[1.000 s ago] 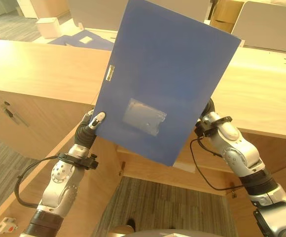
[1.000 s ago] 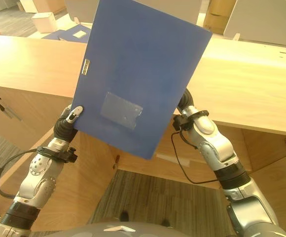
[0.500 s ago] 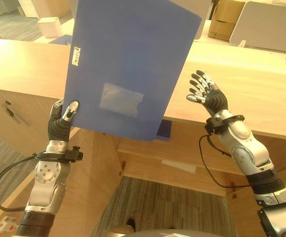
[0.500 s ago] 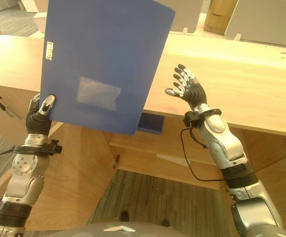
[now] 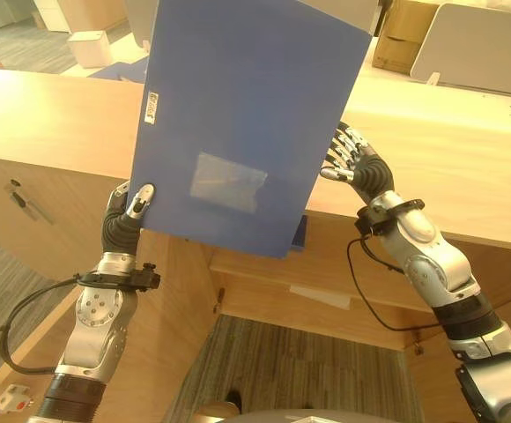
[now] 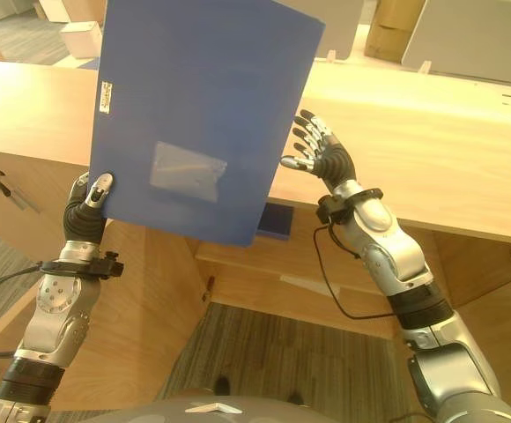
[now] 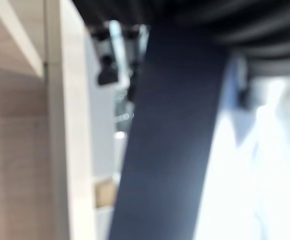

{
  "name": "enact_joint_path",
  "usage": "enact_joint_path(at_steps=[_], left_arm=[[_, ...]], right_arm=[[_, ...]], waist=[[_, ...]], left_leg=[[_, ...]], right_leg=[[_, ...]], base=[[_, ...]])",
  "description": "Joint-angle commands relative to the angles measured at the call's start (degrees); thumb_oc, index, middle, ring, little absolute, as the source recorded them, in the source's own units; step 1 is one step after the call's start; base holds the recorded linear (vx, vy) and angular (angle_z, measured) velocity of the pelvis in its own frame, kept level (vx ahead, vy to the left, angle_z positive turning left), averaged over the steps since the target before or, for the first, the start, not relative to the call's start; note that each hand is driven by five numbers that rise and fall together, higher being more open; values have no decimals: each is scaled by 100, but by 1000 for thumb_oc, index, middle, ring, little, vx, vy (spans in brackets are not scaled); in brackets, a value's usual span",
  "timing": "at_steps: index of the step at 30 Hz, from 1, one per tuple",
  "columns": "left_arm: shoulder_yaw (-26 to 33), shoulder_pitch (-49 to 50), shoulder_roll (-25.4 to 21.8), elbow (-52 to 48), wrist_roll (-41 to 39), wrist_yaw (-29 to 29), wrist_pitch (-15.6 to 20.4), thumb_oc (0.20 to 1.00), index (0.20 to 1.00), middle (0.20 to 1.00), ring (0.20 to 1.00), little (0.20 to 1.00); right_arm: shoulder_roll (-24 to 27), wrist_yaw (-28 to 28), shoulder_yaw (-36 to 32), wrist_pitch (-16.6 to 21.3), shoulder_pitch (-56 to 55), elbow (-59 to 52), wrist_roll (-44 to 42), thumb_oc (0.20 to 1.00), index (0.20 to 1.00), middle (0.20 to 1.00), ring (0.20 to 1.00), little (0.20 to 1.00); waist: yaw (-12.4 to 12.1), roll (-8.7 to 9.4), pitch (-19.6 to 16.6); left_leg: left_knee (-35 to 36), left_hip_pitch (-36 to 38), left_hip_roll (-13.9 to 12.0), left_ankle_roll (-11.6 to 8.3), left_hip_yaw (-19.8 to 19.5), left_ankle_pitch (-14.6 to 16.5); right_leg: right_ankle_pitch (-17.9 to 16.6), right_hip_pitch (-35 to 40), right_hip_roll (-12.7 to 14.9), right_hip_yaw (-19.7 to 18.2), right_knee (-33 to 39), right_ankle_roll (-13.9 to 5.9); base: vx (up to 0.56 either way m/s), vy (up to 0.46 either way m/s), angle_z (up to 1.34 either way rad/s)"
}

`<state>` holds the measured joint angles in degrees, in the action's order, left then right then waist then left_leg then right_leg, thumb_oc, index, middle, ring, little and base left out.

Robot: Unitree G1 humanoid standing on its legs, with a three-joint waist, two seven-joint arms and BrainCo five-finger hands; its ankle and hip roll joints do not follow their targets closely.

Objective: Put the empty folder in the office cabinet

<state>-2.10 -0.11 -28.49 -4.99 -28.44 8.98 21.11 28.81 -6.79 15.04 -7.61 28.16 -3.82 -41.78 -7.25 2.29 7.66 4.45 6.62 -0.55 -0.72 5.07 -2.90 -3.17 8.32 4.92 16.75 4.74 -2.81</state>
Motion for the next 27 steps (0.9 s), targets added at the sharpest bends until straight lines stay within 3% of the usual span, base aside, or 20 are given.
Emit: enact_joint_path(at_steps=[1,18,27], left_arm=[[-237,-527,-320,-59,234,44,382,200,200,200,200,200],[-414,-531,-382,-25,719,-357,303,200,200,200,200,200],[-234,-416,-549,67,929,-614,360,200,200,200,200,200]], right_arm=[[-158,38,180,123,639,-163,-280,1000,1000,1000,1000,1000],[-416,255,669,-335,1318,-386,-600,1000,1000,1000,1000,1000],[-235,167,707,-496,1183,-674,-770,1000,1000,1000,1000,1000]], waist=[[-156,33,-385],[-245,16,-393],[-220,22,-392]], left_leg=[[55,75,-198,-62,-153,365],[55,87,-219,-77,-129,362],[55,85,-229,-79,-109,354]], right_leg=[[-43,2,551,-235,26,-580],[-23,21,560,-213,26,-561],[-21,16,545,-250,26,-560]], base=[[0,0,0],[2,0,0],[0,0,0]])
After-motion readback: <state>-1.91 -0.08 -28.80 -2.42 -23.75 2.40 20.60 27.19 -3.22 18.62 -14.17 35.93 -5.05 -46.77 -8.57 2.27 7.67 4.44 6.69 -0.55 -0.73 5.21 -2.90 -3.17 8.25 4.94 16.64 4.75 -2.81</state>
